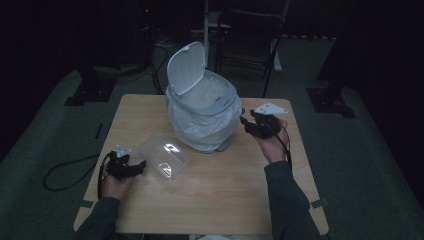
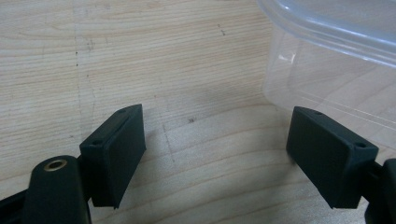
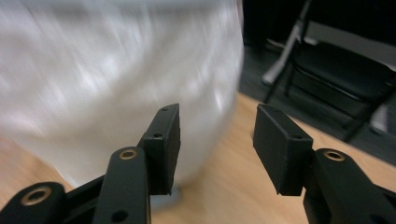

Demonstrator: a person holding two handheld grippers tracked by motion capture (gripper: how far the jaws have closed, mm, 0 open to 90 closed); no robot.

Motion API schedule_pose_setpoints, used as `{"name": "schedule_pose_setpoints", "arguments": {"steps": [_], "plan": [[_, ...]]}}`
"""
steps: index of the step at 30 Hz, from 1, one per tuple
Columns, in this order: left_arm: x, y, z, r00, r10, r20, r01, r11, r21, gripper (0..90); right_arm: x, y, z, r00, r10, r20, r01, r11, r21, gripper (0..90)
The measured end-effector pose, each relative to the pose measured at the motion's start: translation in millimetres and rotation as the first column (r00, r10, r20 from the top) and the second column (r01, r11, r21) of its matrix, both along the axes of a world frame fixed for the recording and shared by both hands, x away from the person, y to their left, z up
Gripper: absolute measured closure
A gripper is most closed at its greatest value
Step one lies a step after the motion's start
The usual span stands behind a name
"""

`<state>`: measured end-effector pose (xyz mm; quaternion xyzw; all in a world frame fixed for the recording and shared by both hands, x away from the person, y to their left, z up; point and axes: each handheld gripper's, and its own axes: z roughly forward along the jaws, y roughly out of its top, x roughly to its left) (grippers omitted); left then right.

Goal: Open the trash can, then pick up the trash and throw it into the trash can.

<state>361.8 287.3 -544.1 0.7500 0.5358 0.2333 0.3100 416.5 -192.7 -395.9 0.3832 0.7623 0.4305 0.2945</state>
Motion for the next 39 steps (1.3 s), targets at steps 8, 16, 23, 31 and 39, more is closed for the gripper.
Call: {"name": "schedule_pose_setpoints", "arguments": {"steps": [8, 16, 23, 31, 39], "plan": [[-0.1, -0.7, 0.0, 1.0000, 0.000, -0.002, 0.000, 1.0000, -0.002, 20.3, -9.2, -27.5, -39.7, 0.9942, -0.088, -0.061, 0.087, 0.9959, -0.024, 47.6], [0.2, -1.1, 0.1, 1.0000, 0.000, -0.004, 0.000, 1.0000, -0.001, 20.3, -20.3, -58.1, -102.6, 0.9618, -0.159, -0.223, 0.156, 0.9872, -0.033, 43.4], [0.3, -0.9, 0.2, 1.0000, -0.005, -0.004, 0.005, 1.0000, -0.002, 20.2, -29.2, -76.9, -132.4, 0.9439, -0.208, -0.257, 0.207, 0.9778, -0.032, 40.2], [0.8, -2.1, 0.1, 0.9999, -0.016, -0.005, 0.016, 0.9999, -0.002, 19.0, -40.4, -97.9, -151.8, 0.9335, -0.242, -0.265, 0.241, 0.9699, -0.038, 42.5], [0.3, -3.4, 0.1, 0.9996, -0.026, -0.005, 0.026, 0.9997, -0.001, 19.1, -43.6, -106.4, -152.7, 0.9334, -0.233, -0.273, 0.234, 0.9718, -0.026, 37.7]]}}
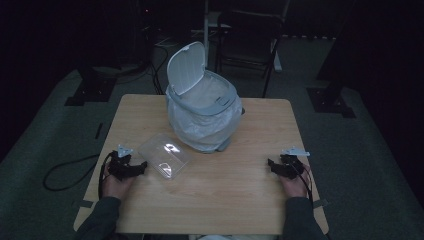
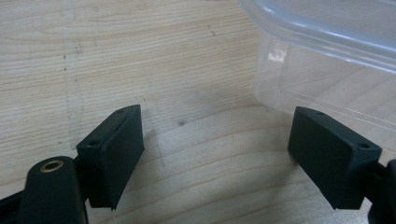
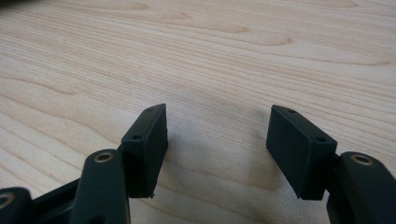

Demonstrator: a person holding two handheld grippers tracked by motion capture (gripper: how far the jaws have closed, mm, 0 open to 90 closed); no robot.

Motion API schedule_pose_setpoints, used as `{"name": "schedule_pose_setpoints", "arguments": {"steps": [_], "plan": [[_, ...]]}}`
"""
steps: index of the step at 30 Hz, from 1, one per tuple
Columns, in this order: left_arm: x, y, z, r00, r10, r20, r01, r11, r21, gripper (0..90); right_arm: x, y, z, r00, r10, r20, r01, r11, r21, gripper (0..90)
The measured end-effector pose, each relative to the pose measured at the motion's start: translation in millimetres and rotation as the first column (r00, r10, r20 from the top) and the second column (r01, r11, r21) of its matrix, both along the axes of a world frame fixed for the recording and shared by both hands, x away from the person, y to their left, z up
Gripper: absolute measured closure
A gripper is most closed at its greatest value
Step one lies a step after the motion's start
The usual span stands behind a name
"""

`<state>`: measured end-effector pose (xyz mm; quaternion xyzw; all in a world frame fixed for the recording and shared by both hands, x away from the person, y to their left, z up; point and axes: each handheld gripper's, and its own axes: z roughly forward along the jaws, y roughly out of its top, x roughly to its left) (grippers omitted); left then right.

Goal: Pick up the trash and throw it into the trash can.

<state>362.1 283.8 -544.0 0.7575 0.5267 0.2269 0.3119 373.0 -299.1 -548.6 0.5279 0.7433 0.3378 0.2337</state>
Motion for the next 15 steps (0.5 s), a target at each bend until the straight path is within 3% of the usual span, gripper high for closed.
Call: {"name": "schedule_pose_setpoints", "arguments": {"steps": [6, 8, 11, 13, 15], "plan": [[-1.9, -2.4, 3.0, 0.9995, -0.017, -0.028, 0.017, 0.9998, 0.010, 19.8, -0.4, 0.1, -0.2, 0.9999, -0.013, -0.001, 0.013, 0.9999, -0.001, 35.4], [-3.9, -2.4, 5.6, 0.9991, -0.010, -0.040, 0.010, 0.9999, 0.009, 25.2, -1.4, 0.4, -0.1, 0.9999, -0.016, -0.001, 0.016, 0.9999, -0.004, 35.3], [-8.4, 0.3, 9.5, 0.9977, -0.020, -0.065, 0.017, 0.9986, -0.051, 37.8, -2.2, 0.4, -0.2, 0.9998, -0.019, -0.001, 0.019, 0.9998, -0.004, 34.9], [-14.7, -0.8, 13.7, 0.9982, -0.023, -0.056, 0.020, 0.9983, -0.055, 41.4, -2.9, 0.7, -0.2, 0.9998, -0.021, -0.002, 0.021, 0.9998, -0.002, 34.5], [-22.3, -2.0, 20.9, 0.9996, -0.022, -0.020, 0.021, 0.9974, -0.069, 42.3, -3.7, 0.9, -0.2, 0.9998, -0.021, -0.003, 0.021, 0.9998, -0.002, 34.3]]}}
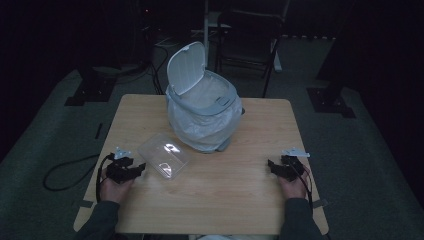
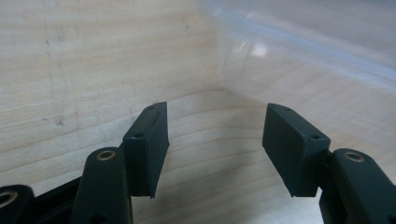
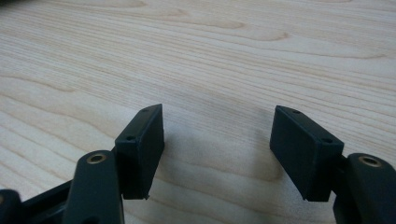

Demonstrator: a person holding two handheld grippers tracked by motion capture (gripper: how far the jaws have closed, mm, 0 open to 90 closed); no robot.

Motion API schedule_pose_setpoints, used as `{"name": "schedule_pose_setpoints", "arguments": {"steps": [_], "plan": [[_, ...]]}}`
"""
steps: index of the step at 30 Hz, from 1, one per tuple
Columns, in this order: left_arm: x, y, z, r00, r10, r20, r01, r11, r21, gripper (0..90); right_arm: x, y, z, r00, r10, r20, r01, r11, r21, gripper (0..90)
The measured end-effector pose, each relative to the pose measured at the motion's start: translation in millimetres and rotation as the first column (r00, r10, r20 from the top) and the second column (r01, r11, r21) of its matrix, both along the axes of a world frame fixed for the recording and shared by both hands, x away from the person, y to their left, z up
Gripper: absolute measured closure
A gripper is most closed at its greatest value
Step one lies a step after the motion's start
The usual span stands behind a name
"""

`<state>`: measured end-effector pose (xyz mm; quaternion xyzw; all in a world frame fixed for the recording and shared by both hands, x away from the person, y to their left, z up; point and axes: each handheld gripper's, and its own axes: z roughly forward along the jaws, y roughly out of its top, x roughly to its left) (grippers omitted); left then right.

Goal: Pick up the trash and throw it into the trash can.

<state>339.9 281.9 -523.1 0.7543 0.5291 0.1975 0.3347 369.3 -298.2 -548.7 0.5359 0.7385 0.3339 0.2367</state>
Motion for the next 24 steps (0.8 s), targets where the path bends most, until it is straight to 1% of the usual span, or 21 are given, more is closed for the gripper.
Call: {"name": "schedule_pose_setpoints", "arguments": {"steps": [2, 3, 4, 5, 8, 10, 13, 18, 19, 20, 21, 22, 24], "plan": [[-7.0, -0.4, 8.7, 0.9991, 0.000, 0.043, 0.001, 0.9996, -0.027, 43.7, -0.6, 0.1, 0.0, 1.0000, 0.003, 0.001, -0.003, 1.0000, -0.002, 34.2], [-7.0, -0.4, 8.7, 0.9991, 0.000, 0.043, 0.001, 0.9996, -0.027, 44.5, -0.6, 0.1, 0.0, 1.0000, 0.003, 0.001, -0.003, 1.0000, -0.002, 34.2], [-13.7, -1.5, 19.0, 0.9962, 0.000, 0.087, 0.005, 0.9985, -0.055, 44.5, -0.8, 0.2, 0.0, 1.0000, 0.003, 0.001, -0.003, 1.0000, -0.001, 34.2], [-16.4, -2.5, 23.4, 0.9942, -0.004, 0.107, 0.011, 0.9977, -0.067, 46.6, -1.0, 0.3, 0.0, 1.0000, 0.003, 0.000, -0.003, 1.0000, 0.000, 34.2], [-22.2, -8.8, 34.1, 0.9897, -0.037, 0.138, 0.052, 0.9931, -0.105, 49.7, -1.0, 0.4, 0.0, 1.0000, 0.003, 0.000, -0.003, 1.0000, 0.000, 34.2], [-25.8, -16.6, 38.0, 0.9859, -0.071, 0.151, 0.086, 0.9915, -0.098, 51.4, -1.0, 0.3, 0.0, 1.0000, 0.003, 0.001, -0.003, 1.0000, -0.001, 34.2], [-26.3, -28.1, 37.9, 0.9809, -0.116, 0.156, 0.131, 0.9871, -0.092, 53.7, -1.0, 0.3, 0.0, 1.0000, 0.003, 0.001, -0.003, 1.0000, 0.000, 34.2], [-21.6, -40.8, 32.1, 0.9782, -0.156, 0.137, 0.167, 0.9837, -0.068, 57.1, -1.0, 0.3, 0.0, 1.0000, 0.003, 0.001, -0.003, 1.0000, 0.000, 34.2], [-20.8, -41.4, 31.5, 0.9763, -0.164, 0.141, 0.174, 0.9827, -0.064, 57.4, -1.0, 0.3, 0.0, 1.0000, 0.003, 0.001, -0.003, 1.0000, -0.001, 34.2], [-19.8, -42.0, 30.8, 0.9771, -0.163, 0.137, 0.172, 0.9833, -0.059, 58.0, -1.0, 0.3, 0.0, 1.0000, 0.004, 0.001, -0.004, 1.0000, -0.001, 34.1], [-18.4, -42.1, 29.3, 0.9795, -0.162, 0.120, 0.167, 0.9852, -0.037, 58.6, -1.0, 0.4, 0.0, 1.0000, 0.004, 0.000, -0.004, 1.0000, 0.000, 33.9], [-17.8, -41.1, 27.4, 0.9808, -0.156, 0.117, 0.160, 0.9869, -0.024, 58.6, -1.0, 0.4, 0.0, 1.0000, 0.004, 0.000, -0.004, 1.0000, 0.000, 33.8], [-16.6, -34.9, 25.4, 0.9854, -0.148, 0.084, 0.153, 0.9873, -0.044, 58.3, -1.2, 0.5, 0.0, 1.0000, 0.004, -0.001, -0.004, 1.0000, -0.001, 33.6]]}}
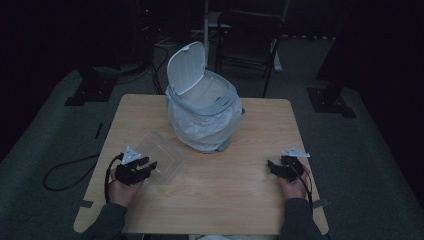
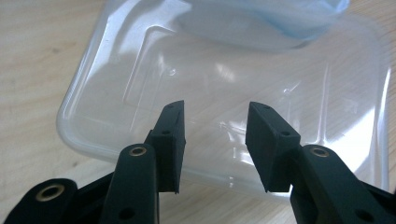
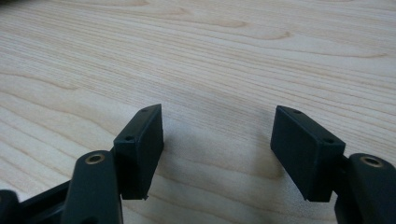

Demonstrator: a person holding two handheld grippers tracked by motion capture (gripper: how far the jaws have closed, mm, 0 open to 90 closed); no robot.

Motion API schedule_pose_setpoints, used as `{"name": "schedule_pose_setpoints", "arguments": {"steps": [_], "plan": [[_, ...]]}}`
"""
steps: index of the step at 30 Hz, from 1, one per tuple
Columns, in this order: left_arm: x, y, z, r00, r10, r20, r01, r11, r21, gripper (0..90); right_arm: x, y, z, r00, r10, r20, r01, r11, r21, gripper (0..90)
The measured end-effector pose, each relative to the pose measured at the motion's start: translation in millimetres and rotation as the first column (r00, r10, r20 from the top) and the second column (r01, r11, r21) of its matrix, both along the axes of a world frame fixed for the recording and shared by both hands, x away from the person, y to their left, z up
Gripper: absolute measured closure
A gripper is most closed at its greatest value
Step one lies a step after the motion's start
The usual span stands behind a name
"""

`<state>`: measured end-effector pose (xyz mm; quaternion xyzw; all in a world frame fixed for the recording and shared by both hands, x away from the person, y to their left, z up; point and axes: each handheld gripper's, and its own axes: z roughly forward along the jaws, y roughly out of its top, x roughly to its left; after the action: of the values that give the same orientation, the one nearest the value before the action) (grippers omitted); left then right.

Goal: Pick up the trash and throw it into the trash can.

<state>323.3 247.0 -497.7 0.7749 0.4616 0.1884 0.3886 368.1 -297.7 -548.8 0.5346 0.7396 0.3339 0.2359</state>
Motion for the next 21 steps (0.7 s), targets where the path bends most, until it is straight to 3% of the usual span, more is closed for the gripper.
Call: {"name": "schedule_pose_setpoints", "arguments": {"steps": [2, 5, 9, 14, 17, 20, 21], "plan": [[4.1, 3.8, -6.7, 0.9992, 0.020, -0.035, -0.019, 0.9992, 0.036, 57.4, -0.1, 0.0, 0.0, 1.0000, 0.001, 0.000, -0.001, 1.0000, -0.001, 33.5], [18.3, 2.5, -20.6, 0.9967, -0.002, -0.082, 0.005, 0.9993, 0.038, 56.5, -0.1, 0.0, 0.0, 1.0000, 0.001, 0.000, -0.001, 1.0000, -0.001, 33.5], [42.0, -6.4, -27.5, 0.9965, -0.035, -0.076, 0.039, 0.9980, 0.050, 53.9, -0.1, 0.0, 0.0, 1.0000, 0.000, 0.001, 0.000, 1.0000, -0.002, 33.5], [69.0, -7.7, -38.7, 0.9955, 0.001, -0.094, 0.002, 0.9992, 0.039, 51.6, -0.5, 0.4, 0.0, 1.0000, -0.001, -0.001, 0.001, 1.0000, 0.000, 33.3], [64.6, -7.8, -33.1, 0.9966, 0.000, -0.082, 0.000, 1.0000, 0.002, 49.7, -0.6, 0.5, 0.0, 1.0000, 0.000, -0.001, 0.000, 1.0000, 0.000, 33.0], [50.7, -13.5, -15.9, 0.9989, -0.040, -0.026, 0.039, 0.9987, -0.033, 45.4, -0.7, 0.5, -0.1, 1.0000, 0.001, 0.000, -0.001, 1.0000, -0.001, 32.8], [50.7, -13.5, -15.9, 0.9989, -0.040, -0.026, 0.039, 0.9987, -0.033, 43.9, -0.7, 0.5, -0.1, 1.0000, 0.001, 0.000, -0.001, 1.0000, -0.001, 32.8]]}}
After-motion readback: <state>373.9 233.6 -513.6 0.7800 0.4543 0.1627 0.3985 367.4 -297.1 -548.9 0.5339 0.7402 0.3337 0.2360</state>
